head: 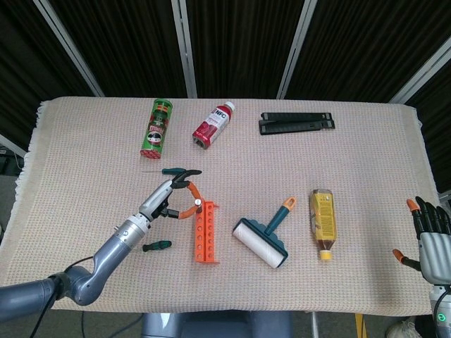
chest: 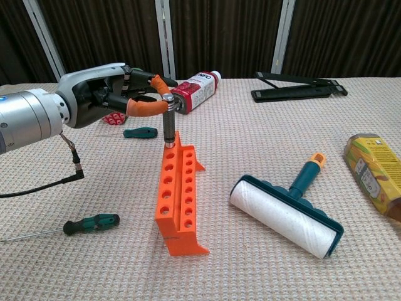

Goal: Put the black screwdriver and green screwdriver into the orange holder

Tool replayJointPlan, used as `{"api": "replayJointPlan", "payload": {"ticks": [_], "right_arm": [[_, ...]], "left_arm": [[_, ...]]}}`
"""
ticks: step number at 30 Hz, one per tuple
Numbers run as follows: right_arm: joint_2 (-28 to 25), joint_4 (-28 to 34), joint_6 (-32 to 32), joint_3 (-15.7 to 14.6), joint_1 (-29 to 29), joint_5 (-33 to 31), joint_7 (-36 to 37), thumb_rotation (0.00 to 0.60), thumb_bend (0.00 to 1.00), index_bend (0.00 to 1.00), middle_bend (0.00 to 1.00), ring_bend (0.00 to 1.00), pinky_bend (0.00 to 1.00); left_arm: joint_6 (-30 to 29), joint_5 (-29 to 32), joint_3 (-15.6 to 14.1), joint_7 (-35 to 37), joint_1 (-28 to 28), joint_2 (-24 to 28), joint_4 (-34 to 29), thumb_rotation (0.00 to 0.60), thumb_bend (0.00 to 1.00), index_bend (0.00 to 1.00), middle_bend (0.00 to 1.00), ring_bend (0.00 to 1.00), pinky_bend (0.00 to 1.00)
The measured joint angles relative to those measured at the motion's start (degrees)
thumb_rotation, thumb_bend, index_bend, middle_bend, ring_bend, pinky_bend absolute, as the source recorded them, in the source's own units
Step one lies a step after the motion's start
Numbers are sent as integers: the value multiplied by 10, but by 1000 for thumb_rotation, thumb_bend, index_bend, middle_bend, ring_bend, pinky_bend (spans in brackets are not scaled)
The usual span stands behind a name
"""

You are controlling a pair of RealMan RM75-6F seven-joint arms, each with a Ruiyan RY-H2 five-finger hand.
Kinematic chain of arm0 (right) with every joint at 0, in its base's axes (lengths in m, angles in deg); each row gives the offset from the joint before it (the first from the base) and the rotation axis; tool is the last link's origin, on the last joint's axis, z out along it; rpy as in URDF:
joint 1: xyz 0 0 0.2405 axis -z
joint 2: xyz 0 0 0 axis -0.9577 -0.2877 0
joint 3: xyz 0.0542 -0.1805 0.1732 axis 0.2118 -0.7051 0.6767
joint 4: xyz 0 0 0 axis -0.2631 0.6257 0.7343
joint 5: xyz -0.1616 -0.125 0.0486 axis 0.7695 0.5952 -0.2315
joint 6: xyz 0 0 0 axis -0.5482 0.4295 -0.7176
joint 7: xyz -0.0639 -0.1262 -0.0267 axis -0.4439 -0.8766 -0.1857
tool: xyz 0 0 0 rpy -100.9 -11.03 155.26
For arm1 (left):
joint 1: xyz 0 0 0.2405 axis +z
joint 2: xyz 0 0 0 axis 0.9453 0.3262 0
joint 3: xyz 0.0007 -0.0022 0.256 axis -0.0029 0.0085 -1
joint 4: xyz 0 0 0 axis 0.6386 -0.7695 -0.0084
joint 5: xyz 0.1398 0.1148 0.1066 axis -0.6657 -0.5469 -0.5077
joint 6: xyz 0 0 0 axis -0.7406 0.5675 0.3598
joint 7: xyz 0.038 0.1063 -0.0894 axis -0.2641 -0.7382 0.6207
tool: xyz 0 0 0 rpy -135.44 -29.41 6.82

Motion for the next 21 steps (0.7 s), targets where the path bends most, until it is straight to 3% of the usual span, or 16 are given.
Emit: {"api": "replayJointPlan", "payload": {"ticks": [21], "right_arm": [[2,-6,-4,2,-1,-5,6,600,0,13,0,0,0]], "left_arm": [[8,9,-2,-16,-6,-18,17,582,616,648,79,0,0]]}}
